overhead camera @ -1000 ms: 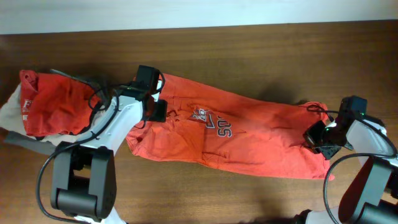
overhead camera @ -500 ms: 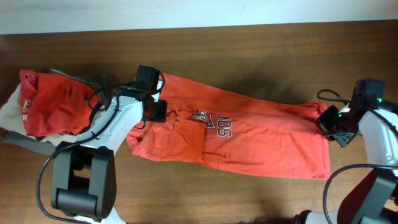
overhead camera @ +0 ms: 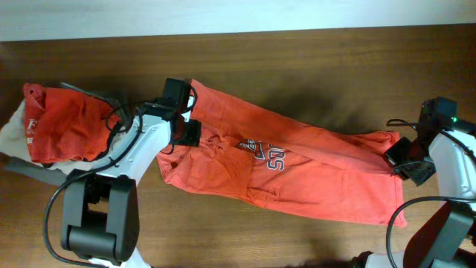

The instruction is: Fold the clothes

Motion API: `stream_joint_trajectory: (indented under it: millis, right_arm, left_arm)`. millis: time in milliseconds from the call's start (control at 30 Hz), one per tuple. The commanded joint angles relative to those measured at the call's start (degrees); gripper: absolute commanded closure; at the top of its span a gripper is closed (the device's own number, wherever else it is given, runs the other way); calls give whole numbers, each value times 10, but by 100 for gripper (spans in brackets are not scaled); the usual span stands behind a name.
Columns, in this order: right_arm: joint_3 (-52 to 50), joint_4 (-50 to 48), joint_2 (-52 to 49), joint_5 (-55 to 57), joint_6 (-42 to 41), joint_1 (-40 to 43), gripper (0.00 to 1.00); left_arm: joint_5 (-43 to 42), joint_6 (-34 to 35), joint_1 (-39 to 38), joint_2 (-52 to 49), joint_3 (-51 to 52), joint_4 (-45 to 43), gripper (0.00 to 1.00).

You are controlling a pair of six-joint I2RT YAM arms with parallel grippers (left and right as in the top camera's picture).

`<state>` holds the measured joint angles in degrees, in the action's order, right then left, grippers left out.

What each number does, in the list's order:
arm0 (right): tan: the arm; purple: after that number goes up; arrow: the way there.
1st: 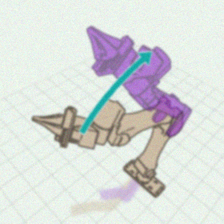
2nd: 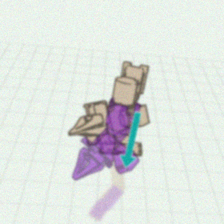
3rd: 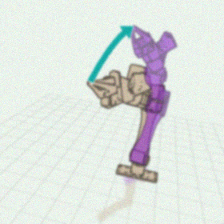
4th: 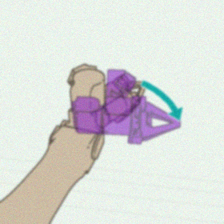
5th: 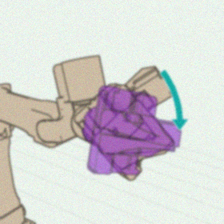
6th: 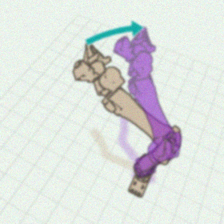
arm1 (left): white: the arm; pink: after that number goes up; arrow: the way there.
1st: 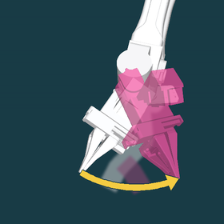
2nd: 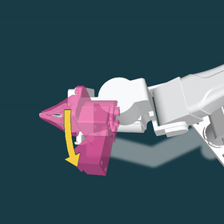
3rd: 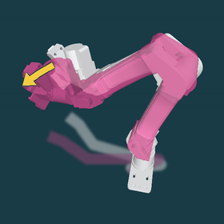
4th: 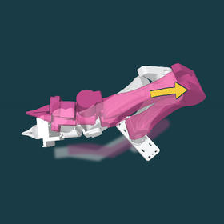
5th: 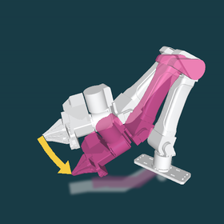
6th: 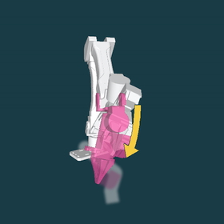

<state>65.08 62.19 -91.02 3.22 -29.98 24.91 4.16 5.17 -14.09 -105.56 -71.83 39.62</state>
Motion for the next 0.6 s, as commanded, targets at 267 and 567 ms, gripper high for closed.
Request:
stream_joint_trajectory:
  millis: [267, 567]
  right_arm:
    - [5, -20, 9, -22, -3, -2, 96]
    - [5, -31, 9, -30, -3, -2, 96]
  left_arm:
    - [-108, -48, -37, 9, -26, -8, 24]
    - [-108, -20, -46, 1, -26, -83, 24]
